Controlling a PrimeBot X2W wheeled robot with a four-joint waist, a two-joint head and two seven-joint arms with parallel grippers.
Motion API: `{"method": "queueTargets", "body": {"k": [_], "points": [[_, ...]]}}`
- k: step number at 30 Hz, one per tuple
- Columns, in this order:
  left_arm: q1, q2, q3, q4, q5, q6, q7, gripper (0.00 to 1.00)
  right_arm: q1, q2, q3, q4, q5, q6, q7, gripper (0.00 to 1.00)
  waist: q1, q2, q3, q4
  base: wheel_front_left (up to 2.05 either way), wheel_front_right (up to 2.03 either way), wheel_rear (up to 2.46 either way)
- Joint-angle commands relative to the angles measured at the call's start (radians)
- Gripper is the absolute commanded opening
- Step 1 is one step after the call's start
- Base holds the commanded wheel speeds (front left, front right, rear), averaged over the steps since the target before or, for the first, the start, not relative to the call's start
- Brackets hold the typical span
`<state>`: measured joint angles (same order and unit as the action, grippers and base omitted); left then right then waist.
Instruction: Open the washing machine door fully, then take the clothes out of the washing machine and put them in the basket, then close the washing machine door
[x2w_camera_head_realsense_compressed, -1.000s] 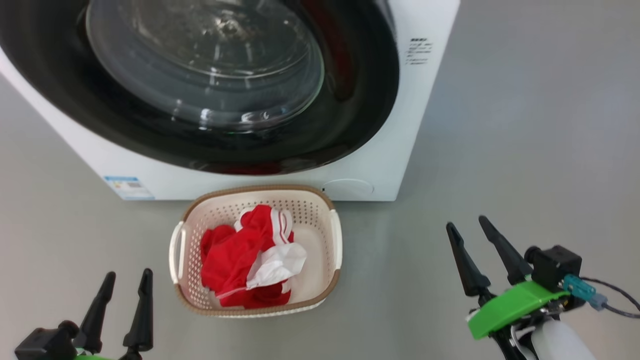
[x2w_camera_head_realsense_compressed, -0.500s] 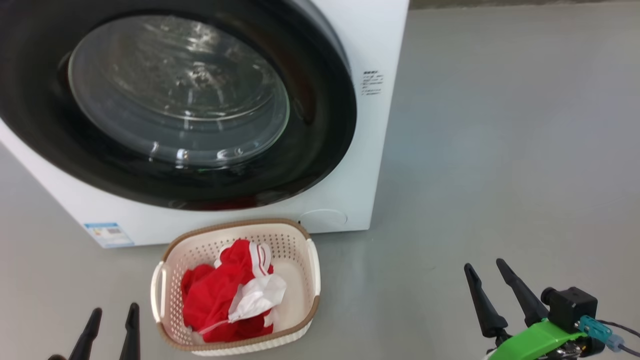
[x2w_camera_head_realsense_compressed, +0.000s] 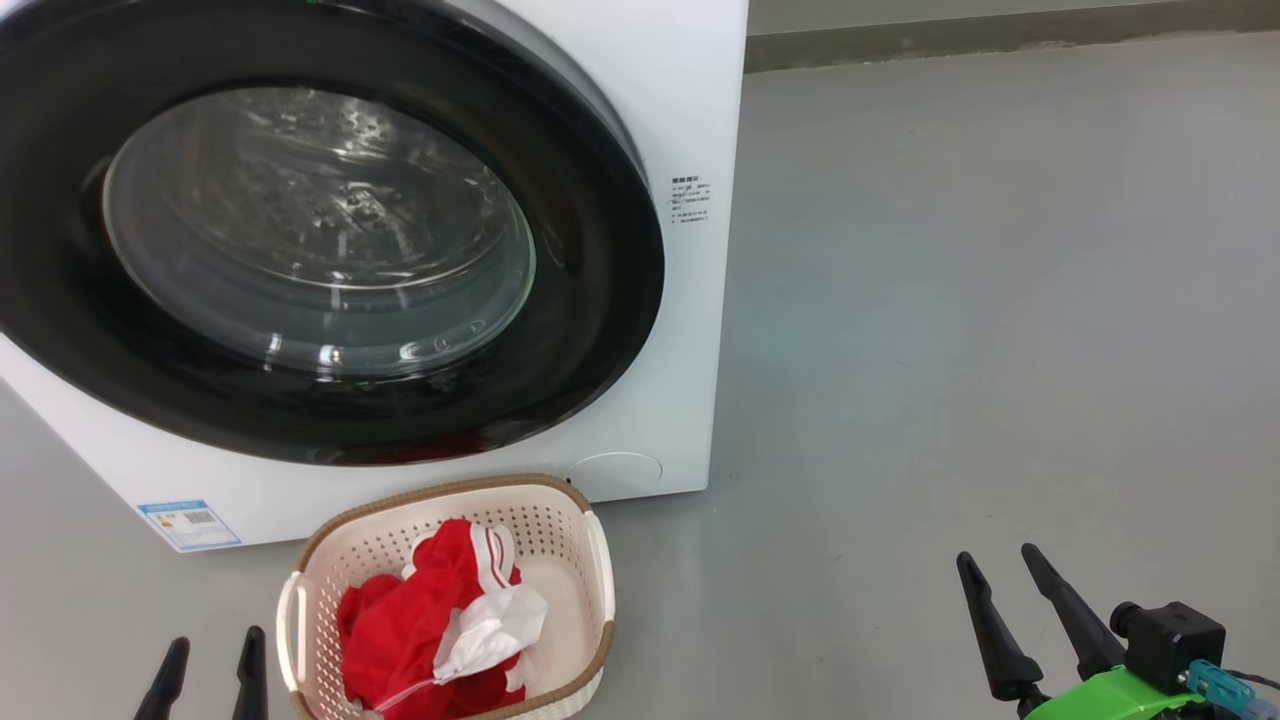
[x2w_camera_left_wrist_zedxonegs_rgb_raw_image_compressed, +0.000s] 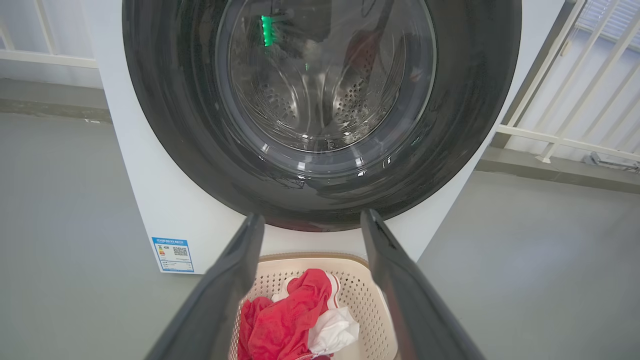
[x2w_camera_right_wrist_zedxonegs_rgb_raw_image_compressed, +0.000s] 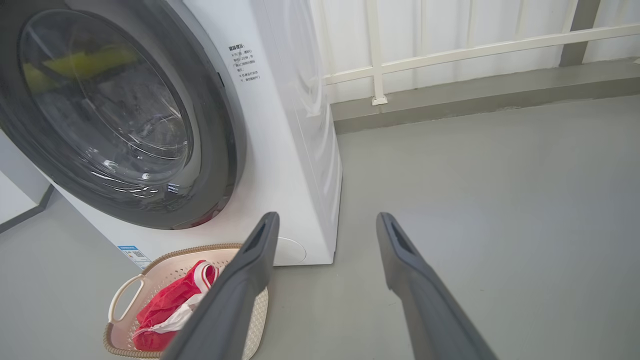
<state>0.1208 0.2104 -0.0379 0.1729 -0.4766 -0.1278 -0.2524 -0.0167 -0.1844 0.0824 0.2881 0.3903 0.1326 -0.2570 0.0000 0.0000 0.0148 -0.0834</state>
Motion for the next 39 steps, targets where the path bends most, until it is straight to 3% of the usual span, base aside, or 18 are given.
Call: {"method": "queueTargets", "body": {"k": [1, 37, 38, 39], "points": [[-0.009, 0.013, 0.042, -0.026, 0.011, -0.003, -0.009, 1.0, 0.004, -0.012, 0.016, -0.029, 0.023, -0.002, -0.005, 1.0, 0.0, 0.0, -0.002, -0.002, 0.0, 0.0, 0.0], [-0.009, 0.002, 0.046, -0.036, -0.008, -0.003, -0.009, 1.0, 0.003, 0.002, 0.001, -0.041, 0.013, -0.002, -0.005, 1.0, 0.0, 0.0, 0.01, 0.009, 0.0, 0.0, 0.0], [0.019, -0.022, 0.008, -0.008, -0.003, 0.0, 0.0, 0.0, 0.018, 0.014, -0.025, -0.011, -0.001, 0.0, 0.0, 0.0, 0.0, 0.0, 0.01, 0.009, 0.0, 0.0, 0.0], [0.02, -0.027, 0.006, 0.002, -0.003, 0.0, 0.002, 0.0, 0.019, 0.019, -0.026, 0.0, -0.001, 0.0, 0.0, 0.0, 0.0, 0.0, 0.01, 0.009, 0.0, 0.0, 0.0]]}}
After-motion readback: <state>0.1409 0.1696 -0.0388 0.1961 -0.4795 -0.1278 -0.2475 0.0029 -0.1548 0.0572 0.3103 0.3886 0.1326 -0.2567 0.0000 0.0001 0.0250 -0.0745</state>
